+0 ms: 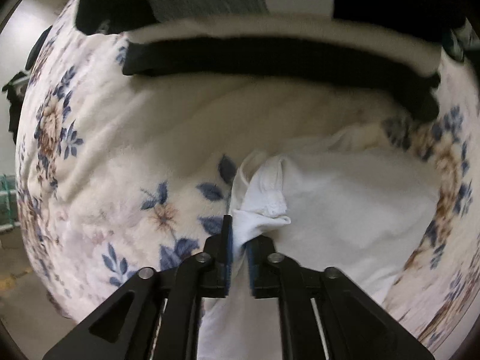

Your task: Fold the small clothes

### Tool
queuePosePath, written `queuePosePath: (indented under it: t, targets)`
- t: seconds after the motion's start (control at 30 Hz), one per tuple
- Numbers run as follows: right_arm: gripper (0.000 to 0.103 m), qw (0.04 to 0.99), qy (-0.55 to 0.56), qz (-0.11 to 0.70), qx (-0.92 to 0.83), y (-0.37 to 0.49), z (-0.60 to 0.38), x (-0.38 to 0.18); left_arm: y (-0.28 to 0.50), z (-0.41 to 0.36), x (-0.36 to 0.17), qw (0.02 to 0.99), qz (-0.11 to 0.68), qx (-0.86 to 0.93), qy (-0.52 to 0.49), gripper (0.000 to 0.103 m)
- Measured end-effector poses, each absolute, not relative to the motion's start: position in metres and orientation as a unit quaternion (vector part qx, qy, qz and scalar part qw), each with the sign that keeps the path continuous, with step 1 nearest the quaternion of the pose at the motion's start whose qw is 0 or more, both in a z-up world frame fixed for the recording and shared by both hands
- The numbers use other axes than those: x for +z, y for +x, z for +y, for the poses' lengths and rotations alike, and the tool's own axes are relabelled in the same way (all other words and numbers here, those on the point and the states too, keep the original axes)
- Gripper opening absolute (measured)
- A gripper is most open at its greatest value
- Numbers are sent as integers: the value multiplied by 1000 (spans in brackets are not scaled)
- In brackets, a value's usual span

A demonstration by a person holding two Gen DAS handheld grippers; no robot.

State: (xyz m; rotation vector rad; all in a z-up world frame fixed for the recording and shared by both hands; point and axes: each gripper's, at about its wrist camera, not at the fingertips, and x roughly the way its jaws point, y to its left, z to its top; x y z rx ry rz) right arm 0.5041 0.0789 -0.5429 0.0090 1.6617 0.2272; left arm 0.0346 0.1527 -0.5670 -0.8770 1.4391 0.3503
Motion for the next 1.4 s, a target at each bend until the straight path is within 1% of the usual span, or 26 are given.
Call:
queuePosePath:
  t: [0.03, 0.07, 0.1, 0.13, 0.17, 0.23, 0.33, 0.37, 0.47, 0.57, 0.6, 0.63, 0.8, 0.93, 1.03, 1.13, 1.17, 1.2, 1.23, 1.27, 1.3, 1.33, 1.37, 1.4]
  targets:
    - [22, 667, 20, 737, 107, 502, 74, -538, 29, 162, -562, 654, 630, 158, -389, 14]
    - [30, 666, 30, 737, 111, 499, 71, -534, 26, 167, -558, 656, 628, 156, -389, 27]
    - [50, 666, 45, 735, 119, 492, 63, -524, 23, 175, -552, 660, 625, 152, -387, 41]
    - [56, 668, 58, 730, 132, 484, 55, -513, 22, 179, -547, 664, 624, 151, -382, 45]
    - [57, 673, 62, 724, 141, 474, 47, -501, 23, 183, -541, 669, 626, 148, -373, 49]
    - [57, 682, 56, 714, 148, 445, 28, -478, 33, 187, -533, 674, 629, 134, -364, 49]
    - [57, 688, 55, 710, 136, 401, -9, -459, 72, 182, -515, 693, 625, 101, -344, 50]
    - [57, 689, 61, 711, 126, 383, -25, -457, 93, 178, -508, 704, 620, 84, -336, 53]
    - [57, 688, 88, 716, 83, 339, -78, -460, 158, 165, -497, 728, 607, 36, -317, 54]
    - [58, 678, 149, 719, 49, 315, -124, -484, 240, 146, -493, 752, 596, -10, -280, 54]
    - [58, 673, 175, 718, 41, 314, -138, -495, 255, 144, -494, 758, 595, -18, -267, 54]
    - [58, 672, 195, 714, 33, 316, -149, -505, 292, 136, -496, 765, 592, -31, -251, 54]
    - [58, 688, 239, 684, 33, 352, -168, -535, 417, 114, -520, 766, 604, -52, -213, 54]
    - [58, 699, 253, 667, 50, 397, -171, -542, 482, 98, -544, 754, 617, -63, -216, 54]
    - [58, 709, 261, 651, 73, 425, -173, -544, 507, 90, -557, 759, 609, -68, -220, 54]
    - [58, 720, 267, 634, 86, 450, -177, -550, 521, 84, -568, 770, 595, -81, -218, 50]
    - [58, 722, 270, 631, 87, 456, -173, -552, 526, 83, -570, 774, 588, -89, -215, 28]
    - [58, 722, 275, 629, 87, 463, -171, -557, 528, 81, -571, 779, 583, -98, -210, 4]
    - [58, 721, 281, 627, 87, 470, -169, -561, 533, 78, -570, 785, 576, -106, -203, 4]
    - [57, 721, 284, 626, 86, 473, -167, -563, 538, 74, -568, 792, 568, -112, -192, 3]
    - [48, 724, 291, 619, 87, 477, -165, -565, 541, 71, -565, 798, 560, -121, -185, 2]
    - [22, 732, 288, 612, 86, 481, -162, -563, 544, 70, -561, 802, 553, -129, -182, 2]
    - [7, 739, 277, 609, 76, 484, -157, -562, 548, 68, -559, 804, 551, -132, -180, 2]
    - [1, 750, 263, 603, 62, 487, -154, -558, 549, 70, -555, 805, 546, -142, -185, 2]
